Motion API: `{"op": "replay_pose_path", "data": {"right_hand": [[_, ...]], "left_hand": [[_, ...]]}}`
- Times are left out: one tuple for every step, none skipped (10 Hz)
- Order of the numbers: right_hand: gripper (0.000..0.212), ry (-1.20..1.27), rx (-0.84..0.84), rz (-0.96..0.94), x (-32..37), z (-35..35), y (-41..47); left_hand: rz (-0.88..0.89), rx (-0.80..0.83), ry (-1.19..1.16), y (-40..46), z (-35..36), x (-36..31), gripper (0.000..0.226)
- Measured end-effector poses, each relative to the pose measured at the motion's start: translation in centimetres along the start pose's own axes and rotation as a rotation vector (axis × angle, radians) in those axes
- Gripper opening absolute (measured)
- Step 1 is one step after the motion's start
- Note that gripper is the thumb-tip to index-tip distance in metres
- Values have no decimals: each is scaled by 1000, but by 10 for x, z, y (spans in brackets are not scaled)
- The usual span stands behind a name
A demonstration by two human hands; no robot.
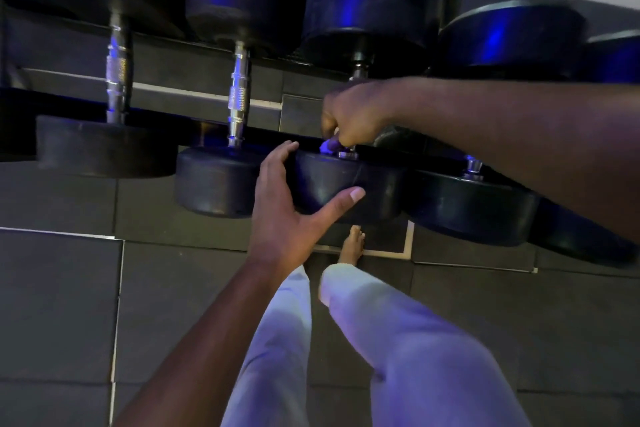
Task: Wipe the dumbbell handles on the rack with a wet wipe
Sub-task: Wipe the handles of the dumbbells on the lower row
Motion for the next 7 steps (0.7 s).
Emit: {"op": "replay_pose_path", "data": {"right_hand": [[18, 247, -149, -130, -4, 29, -26], [26, 516, -294, -121, -24, 53, -36], [13, 848, -464, -114, -60, 85, -62], [16, 1070, -564, -76, -93, 115, -91], [22, 1219, -629, 6, -127, 143, -119], [24, 1214, -713, 85, -158, 165, -139], [20, 1217, -760, 40, -178, 184, -148]], "left_hand": [[-34, 15, 38, 2, -5, -5, 111], [-77, -9, 123, 2, -5, -15, 118], [1, -74, 279, -3, 10, -40, 112], [123, -73, 384, -7, 42, -72, 94], [206, 14, 364, -9, 89, -103, 81], [205, 101, 261, -10, 137, -117, 76], [114, 132, 226, -13, 173, -112, 84]]}}
Point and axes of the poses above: each hand's wrist, its own y-axis towards the middle knuckle, its own z-axis out of the palm, x = y × z, the point moved 1 cm from there along y, towards the middle knuckle, and after that the axes turned 10 degrees about x, right-handed, at the moved point
